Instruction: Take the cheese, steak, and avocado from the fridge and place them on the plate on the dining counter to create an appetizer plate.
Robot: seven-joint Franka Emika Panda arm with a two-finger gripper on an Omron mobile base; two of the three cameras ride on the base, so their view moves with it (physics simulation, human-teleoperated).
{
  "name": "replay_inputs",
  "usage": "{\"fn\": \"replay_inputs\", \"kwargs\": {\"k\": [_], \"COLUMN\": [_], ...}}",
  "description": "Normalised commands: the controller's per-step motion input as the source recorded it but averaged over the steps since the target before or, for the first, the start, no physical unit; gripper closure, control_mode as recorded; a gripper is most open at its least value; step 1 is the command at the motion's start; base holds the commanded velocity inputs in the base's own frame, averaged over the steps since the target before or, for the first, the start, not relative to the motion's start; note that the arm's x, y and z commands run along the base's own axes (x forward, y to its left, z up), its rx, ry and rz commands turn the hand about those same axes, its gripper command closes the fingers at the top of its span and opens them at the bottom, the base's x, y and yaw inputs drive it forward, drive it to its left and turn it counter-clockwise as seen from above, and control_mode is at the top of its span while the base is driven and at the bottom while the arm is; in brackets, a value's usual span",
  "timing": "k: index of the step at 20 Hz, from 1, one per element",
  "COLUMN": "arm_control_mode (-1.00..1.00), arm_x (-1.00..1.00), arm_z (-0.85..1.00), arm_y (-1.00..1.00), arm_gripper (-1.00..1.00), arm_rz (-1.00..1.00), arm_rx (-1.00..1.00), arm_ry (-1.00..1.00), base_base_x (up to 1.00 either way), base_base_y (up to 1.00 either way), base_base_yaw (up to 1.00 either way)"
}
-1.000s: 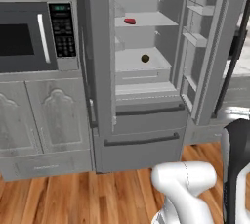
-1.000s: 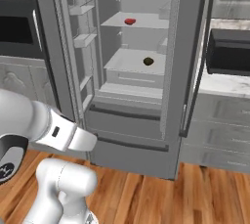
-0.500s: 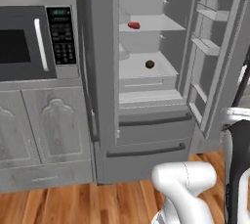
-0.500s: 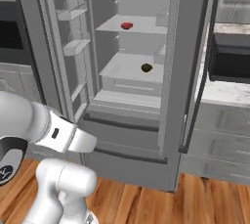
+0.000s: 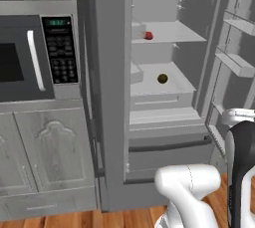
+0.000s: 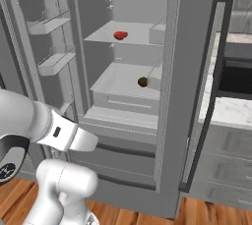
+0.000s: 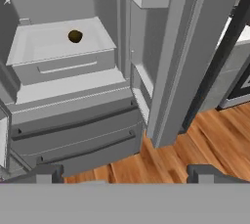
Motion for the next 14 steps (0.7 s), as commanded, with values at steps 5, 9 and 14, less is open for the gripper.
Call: {"fn": "replay_inputs", "kwargs": {"k": [5, 9, 14], "arm_control_mode": [1.0, 1.0, 1.0], "arm_x": [0.0, 0.0, 0.0], "arm_z": [0.0, 0.0, 0.0], "arm_y": [0.0, 0.0, 0.0], "arm_gripper": [-1.0, -1.0, -1.0], "arm_rz": [0.0, 0.0, 0.0], "arm_rx": [0.0, 0.0, 0.0], "arm_ry": [0.0, 0.0, 0.0], "base_base_x": [0.26, 0.39, 0.49], "base_base_y": [0.0, 0.0, 0.0], "base_base_yaw": [0.04, 0.08, 0.15]}}
